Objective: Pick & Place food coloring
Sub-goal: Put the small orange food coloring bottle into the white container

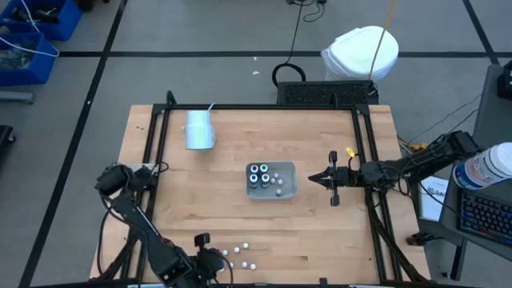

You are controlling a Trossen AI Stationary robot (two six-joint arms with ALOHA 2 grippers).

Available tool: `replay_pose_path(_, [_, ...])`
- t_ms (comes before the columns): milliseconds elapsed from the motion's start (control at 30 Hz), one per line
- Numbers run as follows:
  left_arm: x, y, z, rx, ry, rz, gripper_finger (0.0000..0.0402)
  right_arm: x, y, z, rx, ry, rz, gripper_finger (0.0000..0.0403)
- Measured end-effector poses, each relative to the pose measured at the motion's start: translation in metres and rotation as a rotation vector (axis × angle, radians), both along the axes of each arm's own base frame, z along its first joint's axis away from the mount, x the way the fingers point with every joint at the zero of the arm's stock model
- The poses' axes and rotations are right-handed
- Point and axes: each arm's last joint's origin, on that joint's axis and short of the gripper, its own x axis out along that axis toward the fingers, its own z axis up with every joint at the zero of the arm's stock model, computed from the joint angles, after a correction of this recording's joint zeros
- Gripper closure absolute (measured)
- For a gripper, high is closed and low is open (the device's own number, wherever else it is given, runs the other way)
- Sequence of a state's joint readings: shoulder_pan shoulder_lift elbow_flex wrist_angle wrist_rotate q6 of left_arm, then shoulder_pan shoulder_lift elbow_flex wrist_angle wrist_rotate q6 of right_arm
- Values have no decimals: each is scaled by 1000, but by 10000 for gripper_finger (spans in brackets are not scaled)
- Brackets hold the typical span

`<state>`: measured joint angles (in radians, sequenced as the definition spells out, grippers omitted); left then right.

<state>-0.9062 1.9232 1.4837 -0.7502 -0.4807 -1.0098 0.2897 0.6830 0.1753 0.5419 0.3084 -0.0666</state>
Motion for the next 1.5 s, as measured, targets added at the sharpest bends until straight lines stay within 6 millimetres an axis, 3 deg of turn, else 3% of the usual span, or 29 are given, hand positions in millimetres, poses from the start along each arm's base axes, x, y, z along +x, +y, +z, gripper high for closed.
replay_pose_path(200, [0, -8, -2, -23, -19, -115, 220, 0, 0, 3, 8, -28, 0, 403])
replay_pose_path(400, [0, -13, -14, -72, -64, -186, 181, 0, 0, 3, 8, -30, 0, 403])
replay_pose_path(1000, [-10, 8, -62, -157, 37, -70, 174, 0, 0, 3, 9, -32, 0, 403])
replay_pose_path(1500, [-7, 6, -65, -161, -70, -108, 174, 0, 0, 3, 8, -31, 0, 403])
